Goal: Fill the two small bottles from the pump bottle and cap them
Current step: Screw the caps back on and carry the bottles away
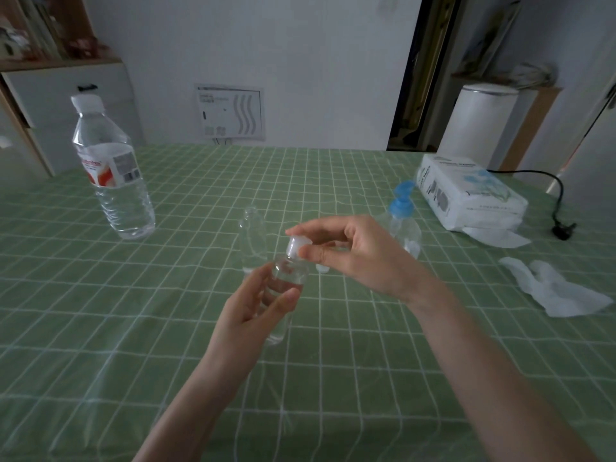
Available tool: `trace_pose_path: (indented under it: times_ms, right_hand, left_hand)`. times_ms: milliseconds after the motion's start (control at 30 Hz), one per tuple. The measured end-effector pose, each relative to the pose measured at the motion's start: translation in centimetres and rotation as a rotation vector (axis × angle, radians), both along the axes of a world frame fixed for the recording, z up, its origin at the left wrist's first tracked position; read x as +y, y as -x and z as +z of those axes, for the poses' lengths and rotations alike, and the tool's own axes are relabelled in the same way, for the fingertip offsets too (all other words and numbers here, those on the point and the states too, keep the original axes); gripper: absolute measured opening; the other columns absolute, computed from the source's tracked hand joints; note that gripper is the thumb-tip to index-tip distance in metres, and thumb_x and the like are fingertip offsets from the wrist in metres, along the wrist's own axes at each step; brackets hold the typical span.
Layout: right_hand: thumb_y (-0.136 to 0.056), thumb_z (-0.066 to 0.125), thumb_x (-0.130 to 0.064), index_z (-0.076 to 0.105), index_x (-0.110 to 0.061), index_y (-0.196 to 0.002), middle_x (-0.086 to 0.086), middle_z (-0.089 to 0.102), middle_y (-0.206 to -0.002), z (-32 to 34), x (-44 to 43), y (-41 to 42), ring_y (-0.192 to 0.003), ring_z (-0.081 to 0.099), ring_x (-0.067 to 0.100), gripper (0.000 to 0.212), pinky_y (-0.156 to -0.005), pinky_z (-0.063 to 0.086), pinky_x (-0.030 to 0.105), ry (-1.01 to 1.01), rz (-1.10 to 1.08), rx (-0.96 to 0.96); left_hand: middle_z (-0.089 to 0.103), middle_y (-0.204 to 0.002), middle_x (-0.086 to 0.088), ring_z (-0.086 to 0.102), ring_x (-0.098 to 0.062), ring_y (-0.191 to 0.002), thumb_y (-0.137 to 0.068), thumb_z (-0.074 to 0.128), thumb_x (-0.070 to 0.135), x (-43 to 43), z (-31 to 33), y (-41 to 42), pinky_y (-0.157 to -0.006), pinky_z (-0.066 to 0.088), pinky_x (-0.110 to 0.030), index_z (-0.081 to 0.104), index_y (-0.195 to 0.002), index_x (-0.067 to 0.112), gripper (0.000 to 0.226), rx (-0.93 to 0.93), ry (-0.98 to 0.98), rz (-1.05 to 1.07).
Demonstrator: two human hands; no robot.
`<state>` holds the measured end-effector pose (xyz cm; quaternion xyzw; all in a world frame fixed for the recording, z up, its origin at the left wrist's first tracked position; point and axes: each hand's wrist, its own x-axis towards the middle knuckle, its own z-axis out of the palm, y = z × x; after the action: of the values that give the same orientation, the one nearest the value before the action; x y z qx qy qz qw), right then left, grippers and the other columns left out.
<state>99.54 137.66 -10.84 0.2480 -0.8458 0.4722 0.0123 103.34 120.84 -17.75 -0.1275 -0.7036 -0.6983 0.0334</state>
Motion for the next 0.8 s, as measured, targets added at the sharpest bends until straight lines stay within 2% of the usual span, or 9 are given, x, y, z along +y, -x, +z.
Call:
trace_pose_path:
  times_ms: [100,233,300,367,467,533,600,667,800]
  right_hand:
    - [-0.077,0.072,-0.038,0.066,-0.02,-0.094,-0.011,0.07,-0.088,-0.07,-0.11,0.18,-0.083,0.065,-0.003,0.026,-0.08,0.049,0.012,-0.075,-0.077,0.047]
    - [-0.081,0.066,-0.044,0.062,-0.03,-0.121,-0.012,0.073,-0.098,0.04,0.05,0.14,-0.101,0.063,-0.007,0.042,-0.098,0.038,0.015,-0.116,-0.026,0.039]
    - [-0.08,0.065,-0.044,0.068,-0.029,-0.111,-0.012,0.073,-0.095,0.02,0.01,0.09,-0.094,0.064,-0.007,0.034,-0.099,0.041,0.017,-0.117,-0.017,0.074]
    - [-0.078,0.063,-0.049,0.072,-0.026,-0.09,-0.012,0.072,-0.085,-0.02,-0.03,0.09,-0.081,0.065,-0.005,0.028,-0.088,0.047,0.013,-0.071,-0.048,0.105]
    - [-0.076,0.057,-0.056,0.07,-0.016,-0.074,-0.003,0.072,-0.074,-0.12,0.17,0.32,-0.069,0.066,0.013,0.042,-0.079,0.05,0.024,-0.019,-0.129,0.131]
    - [-0.079,0.057,-0.054,0.071,-0.017,-0.085,-0.003,0.073,-0.083,-0.09,0.17,0.21,-0.077,0.067,0.009,0.04,-0.079,0.052,0.022,-0.015,-0.105,0.094]
    - [-0.079,0.059,-0.052,0.069,-0.026,-0.103,-0.009,0.073,-0.096,-0.02,0.1,0.01,-0.092,0.065,-0.002,0.037,-0.092,0.048,0.021,-0.07,-0.042,0.04]
    - [-0.079,0.065,-0.046,0.07,-0.026,-0.107,-0.01,0.072,-0.098,-0.14,0.08,-0.03,-0.096,0.064,-0.003,0.035,-0.097,0.044,0.019,-0.102,-0.013,0.039]
    - [-0.074,0.072,-0.045,0.067,-0.013,-0.085,-0.009,0.068,-0.081,-0.23,-0.09,-0.07,-0.077,0.063,-0.001,0.034,-0.078,0.049,0.011,-0.123,-0.087,0.088]
  left_hand:
    - [0.067,-0.09,-0.005,0.059,-0.032,-0.08,-0.066,0.061,0.036,0.18,-0.06,-0.1,-0.071,0.052,-0.026,0.064,-0.096,0.029,0.03,0.003,-0.003,-0.008]
    - [0.067,-0.093,-0.008,0.059,-0.029,-0.08,-0.068,0.06,0.035,0.16,-0.06,-0.24,-0.074,0.052,-0.03,0.064,-0.095,0.035,0.027,0.007,-0.02,-0.01]
    - [0.068,-0.093,-0.007,0.059,-0.031,-0.081,-0.067,0.061,0.036,0.12,-0.04,-0.25,-0.075,0.052,-0.031,0.065,-0.093,0.037,0.026,0.008,-0.016,-0.011]
    - [0.067,-0.091,-0.006,0.058,-0.03,-0.081,-0.067,0.061,0.036,0.15,-0.09,-0.27,-0.076,0.051,-0.035,0.067,-0.09,0.038,0.024,0.011,-0.016,-0.016]
    - [0.067,-0.092,-0.004,0.06,-0.034,-0.084,-0.065,0.061,0.04,0.19,-0.13,-0.35,-0.077,0.053,-0.034,0.068,-0.087,0.045,0.023,0.013,-0.015,-0.017]
    - [0.067,-0.094,-0.007,0.06,-0.036,-0.086,-0.065,0.061,0.04,0.2,-0.07,-0.38,-0.077,0.053,-0.034,0.068,-0.087,0.047,0.023,0.017,-0.022,-0.021]
    - [0.067,-0.093,-0.007,0.059,-0.036,-0.086,-0.066,0.061,0.04,0.23,0.02,-0.41,-0.077,0.053,-0.034,0.068,-0.087,0.047,0.023,0.019,-0.025,-0.027]
    - [0.067,-0.092,-0.006,0.06,-0.034,-0.083,-0.066,0.061,0.041,0.26,0.05,-0.39,-0.075,0.053,-0.033,0.068,-0.088,0.045,0.024,0.016,-0.021,-0.03]
    - [0.067,-0.086,-0.005,0.057,-0.03,-0.079,-0.064,0.062,0.042,0.48,-0.18,-0.42,-0.074,0.051,-0.033,0.066,-0.093,0.029,0.032,-0.001,-0.002,-0.038]
